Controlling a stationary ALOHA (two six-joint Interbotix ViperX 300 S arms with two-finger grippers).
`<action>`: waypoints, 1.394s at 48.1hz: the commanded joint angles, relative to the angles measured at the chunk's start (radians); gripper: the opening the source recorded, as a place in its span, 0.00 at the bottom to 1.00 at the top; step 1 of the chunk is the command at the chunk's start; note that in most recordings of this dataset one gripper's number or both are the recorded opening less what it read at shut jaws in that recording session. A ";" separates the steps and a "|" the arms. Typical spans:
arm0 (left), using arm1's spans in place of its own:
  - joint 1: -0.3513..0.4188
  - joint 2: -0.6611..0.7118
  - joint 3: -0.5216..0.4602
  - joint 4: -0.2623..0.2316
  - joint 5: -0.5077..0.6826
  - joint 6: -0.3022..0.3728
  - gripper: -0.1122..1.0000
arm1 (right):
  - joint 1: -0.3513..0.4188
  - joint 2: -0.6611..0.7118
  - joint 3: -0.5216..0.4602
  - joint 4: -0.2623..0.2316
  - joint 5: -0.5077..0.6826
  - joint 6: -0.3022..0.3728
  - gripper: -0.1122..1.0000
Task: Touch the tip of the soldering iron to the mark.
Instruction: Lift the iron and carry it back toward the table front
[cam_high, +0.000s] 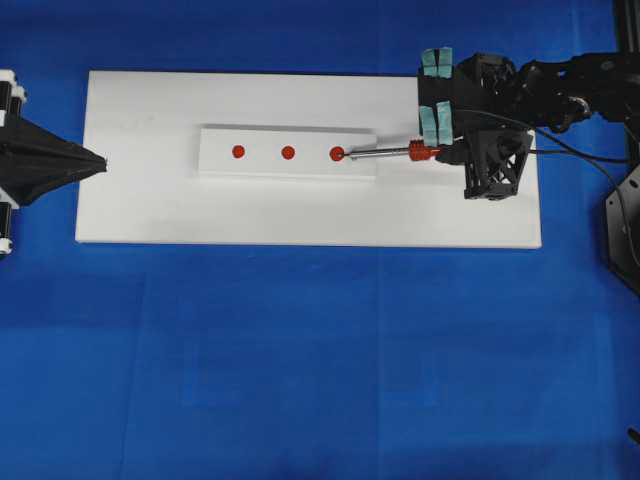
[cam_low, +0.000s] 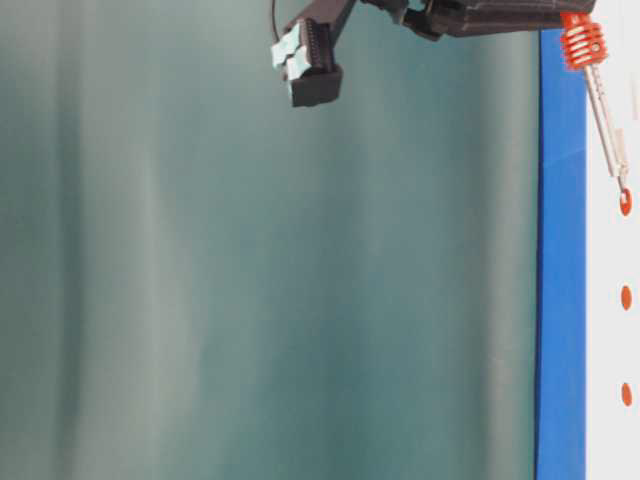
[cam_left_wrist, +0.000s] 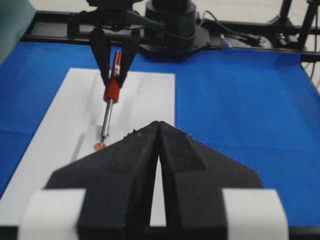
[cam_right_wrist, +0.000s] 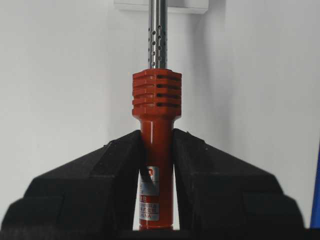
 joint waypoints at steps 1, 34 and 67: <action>0.002 0.008 -0.011 0.000 -0.011 0.000 0.10 | 0.002 -0.057 -0.035 0.000 0.009 0.000 0.16; 0.002 0.006 -0.012 0.000 -0.012 0.000 0.10 | -0.003 -0.264 -0.107 -0.011 0.155 0.015 0.16; 0.002 0.002 -0.012 0.000 -0.011 0.000 0.10 | 0.437 -0.362 0.006 -0.041 0.031 0.449 0.16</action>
